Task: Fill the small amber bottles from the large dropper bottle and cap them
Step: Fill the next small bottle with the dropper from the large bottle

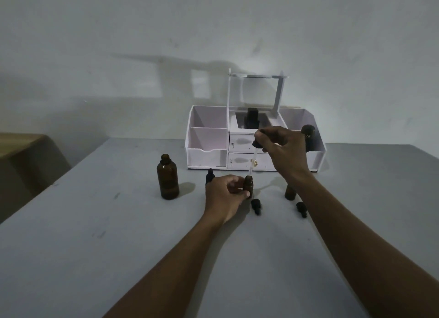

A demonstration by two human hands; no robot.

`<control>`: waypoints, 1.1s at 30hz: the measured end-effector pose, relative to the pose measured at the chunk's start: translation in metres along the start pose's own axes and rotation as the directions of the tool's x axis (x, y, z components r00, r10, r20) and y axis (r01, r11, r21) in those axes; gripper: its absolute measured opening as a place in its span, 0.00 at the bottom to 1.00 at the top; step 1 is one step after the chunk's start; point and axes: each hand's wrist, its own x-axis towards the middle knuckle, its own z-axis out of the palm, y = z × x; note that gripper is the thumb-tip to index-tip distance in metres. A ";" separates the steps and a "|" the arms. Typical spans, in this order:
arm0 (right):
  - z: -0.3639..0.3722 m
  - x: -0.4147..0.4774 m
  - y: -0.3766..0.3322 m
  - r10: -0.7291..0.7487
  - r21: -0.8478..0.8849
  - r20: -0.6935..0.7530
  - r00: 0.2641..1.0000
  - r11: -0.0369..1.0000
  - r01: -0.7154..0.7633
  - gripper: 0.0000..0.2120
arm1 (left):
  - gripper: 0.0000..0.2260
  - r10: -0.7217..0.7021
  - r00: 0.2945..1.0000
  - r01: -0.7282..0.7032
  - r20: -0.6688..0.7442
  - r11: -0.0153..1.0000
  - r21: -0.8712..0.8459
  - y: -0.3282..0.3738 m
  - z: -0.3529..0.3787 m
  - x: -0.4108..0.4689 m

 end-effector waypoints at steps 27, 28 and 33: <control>0.001 0.001 -0.020 -0.051 0.000 -0.069 0.996 0.999 0.051 0.06 | 0.20 -0.019 0.999 0.020 0.041 1.000 -0.023 0.003 -0.007 -0.012; 0.001 0.003 -0.026 -0.065 0.010 -0.086 0.994 0.998 0.066 0.05 | 0.20 -0.020 0.999 0.021 0.048 1.000 -0.021 0.003 -0.011 -0.016; 0.016 0.001 -0.060 -0.126 0.143 -0.088 0.988 0.980 0.137 0.03 | 0.15 -0.023 0.997 0.022 0.079 1.000 0.021 -0.008 -0.055 -0.038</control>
